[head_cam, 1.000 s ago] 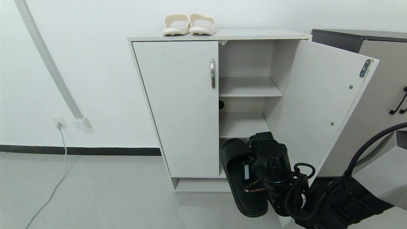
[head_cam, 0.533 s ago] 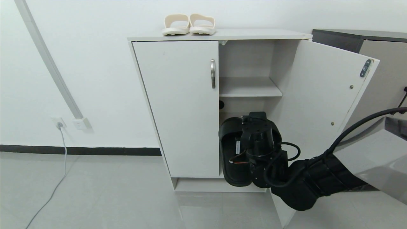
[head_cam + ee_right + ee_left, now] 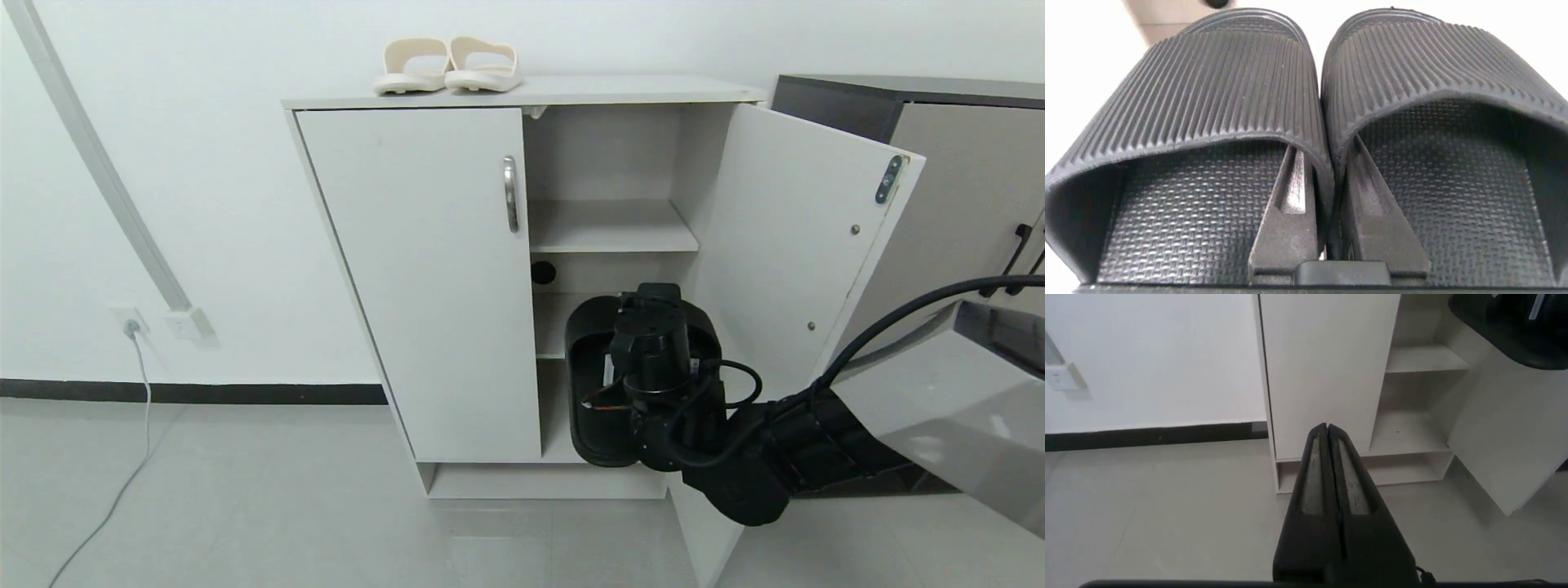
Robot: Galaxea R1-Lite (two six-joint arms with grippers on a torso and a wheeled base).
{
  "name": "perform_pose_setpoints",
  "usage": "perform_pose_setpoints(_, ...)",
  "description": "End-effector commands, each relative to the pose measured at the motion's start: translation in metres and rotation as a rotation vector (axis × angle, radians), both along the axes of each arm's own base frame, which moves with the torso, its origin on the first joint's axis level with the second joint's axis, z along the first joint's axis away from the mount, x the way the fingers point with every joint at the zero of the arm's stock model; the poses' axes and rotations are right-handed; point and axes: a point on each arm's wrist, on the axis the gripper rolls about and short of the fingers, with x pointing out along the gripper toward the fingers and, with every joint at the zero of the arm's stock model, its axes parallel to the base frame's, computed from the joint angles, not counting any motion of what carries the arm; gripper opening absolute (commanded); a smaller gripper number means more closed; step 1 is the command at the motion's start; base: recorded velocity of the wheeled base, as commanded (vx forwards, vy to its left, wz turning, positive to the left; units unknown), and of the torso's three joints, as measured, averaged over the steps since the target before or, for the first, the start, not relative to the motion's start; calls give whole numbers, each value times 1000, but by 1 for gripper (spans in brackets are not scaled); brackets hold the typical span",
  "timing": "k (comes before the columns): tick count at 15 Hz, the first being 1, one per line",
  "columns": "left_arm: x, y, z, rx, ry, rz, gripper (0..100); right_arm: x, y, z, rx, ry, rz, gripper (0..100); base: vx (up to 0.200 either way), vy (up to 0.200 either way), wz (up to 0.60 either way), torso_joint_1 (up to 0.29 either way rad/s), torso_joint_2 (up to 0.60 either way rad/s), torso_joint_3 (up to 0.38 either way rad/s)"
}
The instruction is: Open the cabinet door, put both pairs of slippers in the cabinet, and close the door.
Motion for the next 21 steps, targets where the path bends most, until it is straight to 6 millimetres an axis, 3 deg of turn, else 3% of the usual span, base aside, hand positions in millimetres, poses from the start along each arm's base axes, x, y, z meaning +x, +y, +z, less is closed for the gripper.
perform_pose_setpoints(1,0,0,0,0,1,0,0,0,-1,0,-3,0,-9,0,0,0,0,0,0,0)
perform_pose_setpoints(12,0,0,0,0,3,0,0,0,-21,-22,-67,67,-35,0,0,0,0,0,0,0)
perform_pose_setpoints(21,0,0,0,-5,2,2,0,3,-26,-25,-70,78,-37,0,0,0,0,0,0,0)
